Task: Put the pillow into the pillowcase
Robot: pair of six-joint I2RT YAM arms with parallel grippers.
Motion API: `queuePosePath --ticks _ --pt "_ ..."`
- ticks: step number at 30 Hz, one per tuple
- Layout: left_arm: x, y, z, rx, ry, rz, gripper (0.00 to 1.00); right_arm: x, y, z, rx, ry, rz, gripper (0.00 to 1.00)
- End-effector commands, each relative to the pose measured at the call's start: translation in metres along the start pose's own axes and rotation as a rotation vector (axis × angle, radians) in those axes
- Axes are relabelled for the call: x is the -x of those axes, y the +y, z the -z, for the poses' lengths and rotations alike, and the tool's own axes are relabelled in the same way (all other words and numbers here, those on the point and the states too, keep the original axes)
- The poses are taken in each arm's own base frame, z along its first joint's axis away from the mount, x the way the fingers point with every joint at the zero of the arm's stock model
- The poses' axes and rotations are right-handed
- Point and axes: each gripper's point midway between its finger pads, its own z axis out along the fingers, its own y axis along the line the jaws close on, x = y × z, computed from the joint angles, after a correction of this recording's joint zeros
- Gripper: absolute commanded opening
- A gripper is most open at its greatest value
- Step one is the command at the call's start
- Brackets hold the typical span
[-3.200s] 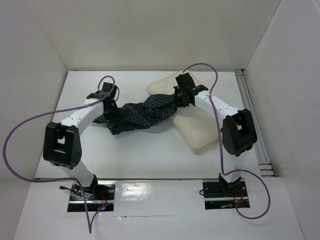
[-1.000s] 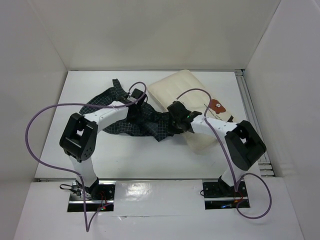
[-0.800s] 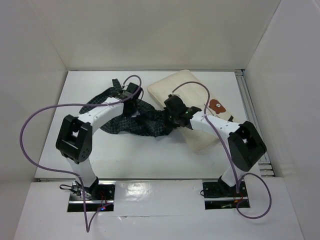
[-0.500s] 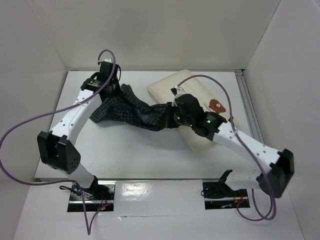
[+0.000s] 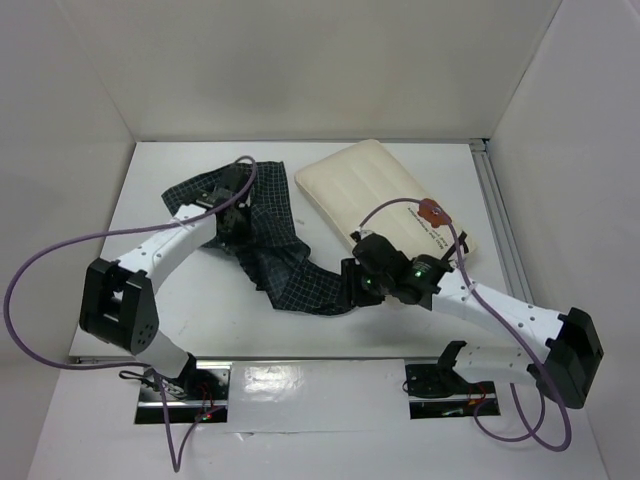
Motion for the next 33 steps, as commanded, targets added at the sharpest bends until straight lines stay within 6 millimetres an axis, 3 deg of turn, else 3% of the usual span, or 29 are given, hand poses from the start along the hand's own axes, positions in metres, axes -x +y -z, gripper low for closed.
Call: queuePosePath --ticks 1,3,6,11,12,15,19,23,27,33 --pt "-0.014 -0.013 0.012 -0.102 -0.005 0.019 0.0 0.036 0.026 0.017 0.055 -0.125 0.05 0.47" --pt "-0.018 -0.013 0.01 -0.107 0.008 0.027 0.0 0.041 0.044 0.007 0.081 -0.134 0.076 0.59" --pt "-0.02 -0.009 0.008 -0.082 0.007 0.027 0.0 0.039 0.062 -0.019 0.059 -0.121 0.135 0.62" --pt "0.013 -0.014 0.017 -0.078 -0.07 0.037 0.0 0.037 0.1 -0.05 0.05 -0.149 0.219 0.55" --pt "0.031 -0.019 0.024 -0.085 -0.109 0.043 0.0 0.04 0.105 -0.059 0.029 -0.156 0.228 0.54" --pt "0.046 -0.025 0.018 -0.073 -0.089 -0.005 0.0 0.044 0.129 -0.076 0.05 -0.187 0.253 0.55" --pt "0.05 -0.028 0.002 -0.054 -0.045 -0.035 0.0 0.064 0.152 -0.098 0.077 -0.257 0.225 0.62" --pt "0.049 -0.035 0.001 -0.088 -0.03 -0.036 0.0 0.078 0.161 -0.123 0.05 -0.304 0.171 0.62" --pt "0.052 -0.034 0.0 -0.092 -0.029 -0.028 0.0 0.095 0.158 -0.144 0.019 -0.352 0.101 0.49" --pt "0.056 -0.033 0.001 -0.085 -0.042 -0.039 0.0 0.089 0.155 -0.17 0.013 -0.319 0.066 0.45"
